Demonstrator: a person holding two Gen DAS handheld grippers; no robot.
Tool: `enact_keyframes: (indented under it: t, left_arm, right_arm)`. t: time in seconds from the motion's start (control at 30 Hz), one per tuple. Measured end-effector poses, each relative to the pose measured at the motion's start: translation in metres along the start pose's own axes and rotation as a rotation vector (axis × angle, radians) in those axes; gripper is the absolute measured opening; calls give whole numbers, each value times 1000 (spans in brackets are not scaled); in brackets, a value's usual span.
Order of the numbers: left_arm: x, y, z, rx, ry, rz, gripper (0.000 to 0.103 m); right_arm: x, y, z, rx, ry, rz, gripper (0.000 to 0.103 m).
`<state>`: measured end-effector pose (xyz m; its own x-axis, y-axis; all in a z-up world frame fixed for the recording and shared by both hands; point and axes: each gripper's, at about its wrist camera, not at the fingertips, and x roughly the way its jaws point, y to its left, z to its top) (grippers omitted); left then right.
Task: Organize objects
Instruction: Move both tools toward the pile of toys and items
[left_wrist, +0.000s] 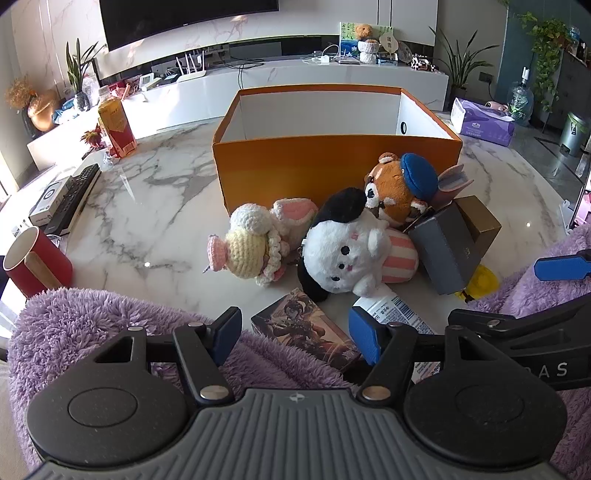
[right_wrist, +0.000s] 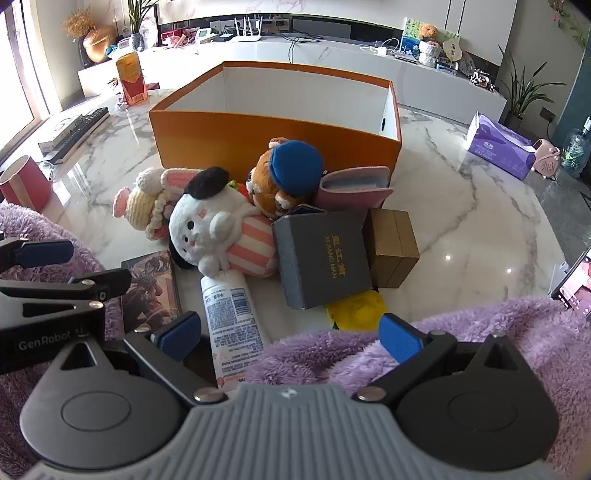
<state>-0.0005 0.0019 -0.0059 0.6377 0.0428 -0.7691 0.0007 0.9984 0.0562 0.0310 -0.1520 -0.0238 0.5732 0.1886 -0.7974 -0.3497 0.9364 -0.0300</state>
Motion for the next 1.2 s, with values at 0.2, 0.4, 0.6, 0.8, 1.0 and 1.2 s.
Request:
enact_keyframes:
  t: [0.2, 0.4, 0.6, 0.8, 1.0, 1.2]
  left_arm:
    - [1, 0, -1, 0, 7, -2, 75]
    - [2, 0, -1, 2, 14, -1, 75]
    - [2, 0, -1, 1, 15, 2, 74]
    - [2, 0, -1, 3, 16, 1, 73]
    - [2, 1, -1, 2, 16, 1, 73]
    - [3, 2, -2, 1, 21, 3, 73]
  right_arm:
    - [2, 0, 0, -1, 7, 1, 102]
    - [2, 0, 0, -3, 10, 0, 102]
    - [4, 0, -1, -7, 14, 2, 102]
    - [4, 1, 0, -14, 16, 2, 102]
    - [4, 1, 0, -15, 21, 1, 102]
    - [6, 1, 0, -18, 25, 3, 102]
